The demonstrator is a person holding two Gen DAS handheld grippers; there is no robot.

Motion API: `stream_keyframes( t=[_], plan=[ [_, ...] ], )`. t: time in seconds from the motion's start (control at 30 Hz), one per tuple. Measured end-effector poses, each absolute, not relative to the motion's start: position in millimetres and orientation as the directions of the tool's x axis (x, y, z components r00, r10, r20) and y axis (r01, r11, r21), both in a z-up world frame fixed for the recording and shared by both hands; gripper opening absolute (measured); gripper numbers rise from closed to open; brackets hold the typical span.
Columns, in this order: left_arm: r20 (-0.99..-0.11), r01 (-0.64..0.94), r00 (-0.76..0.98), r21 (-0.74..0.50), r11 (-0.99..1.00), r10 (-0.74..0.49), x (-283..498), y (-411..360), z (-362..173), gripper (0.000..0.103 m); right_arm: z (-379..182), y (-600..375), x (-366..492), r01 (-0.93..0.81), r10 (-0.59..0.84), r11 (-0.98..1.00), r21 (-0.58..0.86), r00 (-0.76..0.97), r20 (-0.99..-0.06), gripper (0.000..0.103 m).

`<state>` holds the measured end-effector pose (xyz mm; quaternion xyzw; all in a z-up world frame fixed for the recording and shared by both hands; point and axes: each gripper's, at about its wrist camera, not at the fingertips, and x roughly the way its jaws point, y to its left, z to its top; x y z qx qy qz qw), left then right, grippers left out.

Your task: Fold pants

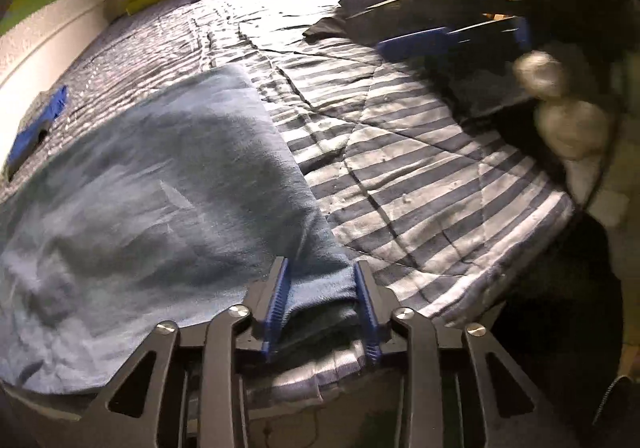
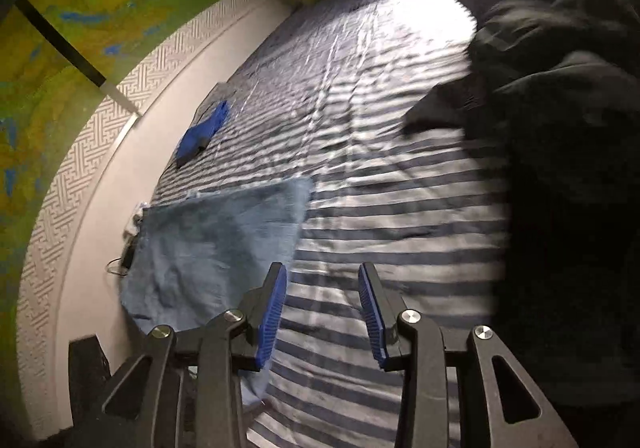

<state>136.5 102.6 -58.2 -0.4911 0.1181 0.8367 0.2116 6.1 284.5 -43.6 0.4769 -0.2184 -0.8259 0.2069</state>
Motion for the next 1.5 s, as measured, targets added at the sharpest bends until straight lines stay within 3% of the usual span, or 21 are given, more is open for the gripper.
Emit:
stream_keyframes(
  t=[0.13, 0.3, 0.43, 0.47, 0.5, 0.57, 1.13, 1.5],
  plan=[
    [-0.865, -0.469, -0.441, -0.005, -0.883, 0.239, 139, 100, -52, 0.022, -64, 259, -29, 0.128, -0.61, -0.781, 0.612, -0.371, -0.7, 0.036],
    [-0.854, -0.425, -0.42, -0.114, -0.898, 0.307, 132, 82, -41, 0.016, -103, 223, -65, 0.075, -0.674, -0.729, 0.68, -0.251, -0.695, 0.037],
    [-0.839, -0.405, -0.412, -0.183, -0.896, 0.357, 131, 69, -31, 0.016, -113, 224, -80, 0.005, -0.726, -0.655, 0.756, -0.28, -0.628, 0.037],
    [-0.835, -0.405, -0.414, -0.187, -0.895, 0.362, 132, 67, -29, 0.015, -114, 225, -83, -0.014, -0.736, -0.638, 0.77, -0.282, -0.615, 0.029],
    [-0.829, -0.404, -0.419, -0.195, -0.894, 0.37, 132, 65, -26, 0.015, -113, 226, -85, -0.023, -0.73, -0.643, 0.766, -0.284, -0.621, 0.014],
    [-0.816, -0.398, -0.427, -0.218, -0.891, 0.39, 132, 59, -18, 0.015, -111, 227, -86, -0.035, -0.735, -0.635, 0.772, -0.282, -0.617, 0.009],
    [-0.633, -0.33, -0.56, -0.422, -0.845, 0.535, 168, -58, 68, 0.015, 18, 147, -74, 0.055, -0.697, -0.668, 0.742, -0.397, -0.598, 0.007],
    [-0.585, -0.123, -0.691, -0.483, -0.867, 0.424, 185, -227, 76, 0.014, 51, -6, -103, 0.203, -0.682, -0.728, 0.654, -0.314, -0.661, 0.006]
  ],
)
